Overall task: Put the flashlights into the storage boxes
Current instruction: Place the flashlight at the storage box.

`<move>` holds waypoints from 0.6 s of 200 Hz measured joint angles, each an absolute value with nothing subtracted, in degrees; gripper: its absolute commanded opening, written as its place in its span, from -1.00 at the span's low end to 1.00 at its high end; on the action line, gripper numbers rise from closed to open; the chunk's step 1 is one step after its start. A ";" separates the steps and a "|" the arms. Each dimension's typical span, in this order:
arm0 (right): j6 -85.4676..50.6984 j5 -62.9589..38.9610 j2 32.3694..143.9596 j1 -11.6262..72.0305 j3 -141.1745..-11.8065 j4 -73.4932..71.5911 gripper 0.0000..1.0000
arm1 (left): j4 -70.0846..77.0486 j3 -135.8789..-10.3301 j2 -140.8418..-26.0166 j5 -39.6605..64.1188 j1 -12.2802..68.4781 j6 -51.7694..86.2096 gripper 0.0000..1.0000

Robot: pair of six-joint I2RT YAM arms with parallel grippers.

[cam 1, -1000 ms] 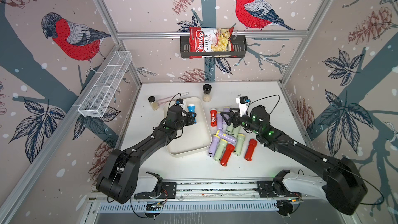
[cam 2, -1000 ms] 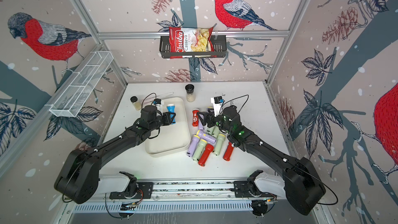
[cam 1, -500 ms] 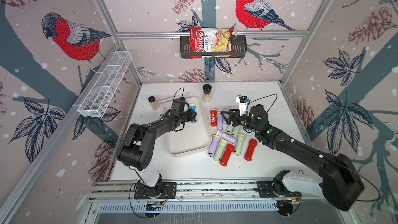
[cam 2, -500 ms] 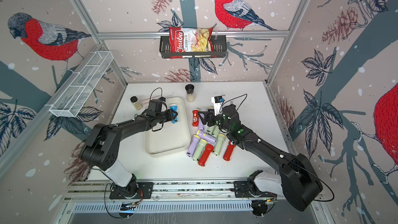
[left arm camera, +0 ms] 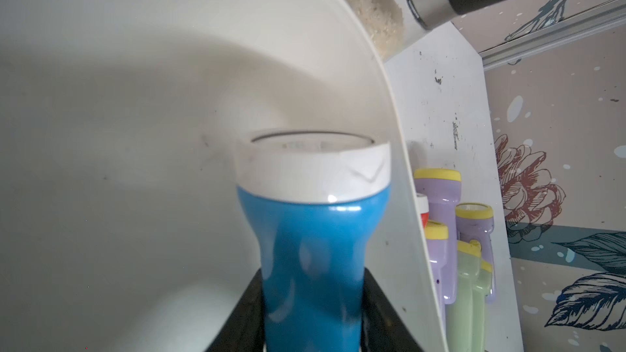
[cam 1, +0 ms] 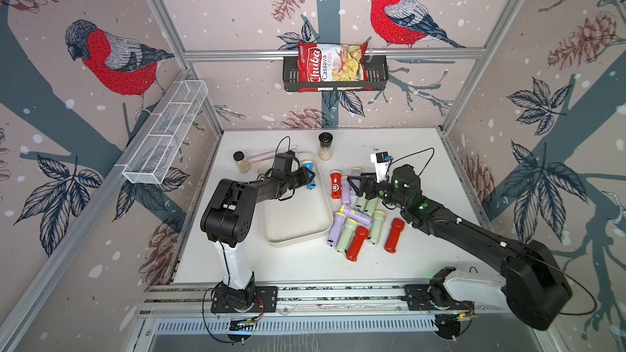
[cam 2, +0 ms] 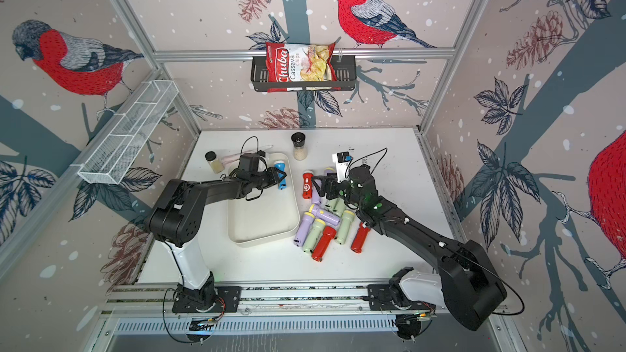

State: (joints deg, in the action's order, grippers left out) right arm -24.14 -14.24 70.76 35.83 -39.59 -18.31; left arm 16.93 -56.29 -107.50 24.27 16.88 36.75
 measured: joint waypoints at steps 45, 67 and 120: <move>-24.08 -14.22 70.87 35.83 -39.59 -17.69 0.52 | 18.44 -59.16 -109.62 24.34 16.62 37.50 0.05; -23.94 -14.22 70.76 35.83 -39.59 -17.30 0.52 | 18.59 -59.18 -109.75 24.10 16.49 37.50 0.05; -23.68 -14.24 69.89 35.90 -39.57 -16.97 0.51 | 17.80 -57.76 -104.86 23.83 16.32 36.36 0.02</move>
State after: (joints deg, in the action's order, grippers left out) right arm -23.68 -14.24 69.89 35.90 -39.57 -16.97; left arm 17.80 -57.76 -104.86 23.83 16.32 36.36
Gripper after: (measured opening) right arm 0.753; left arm 0.516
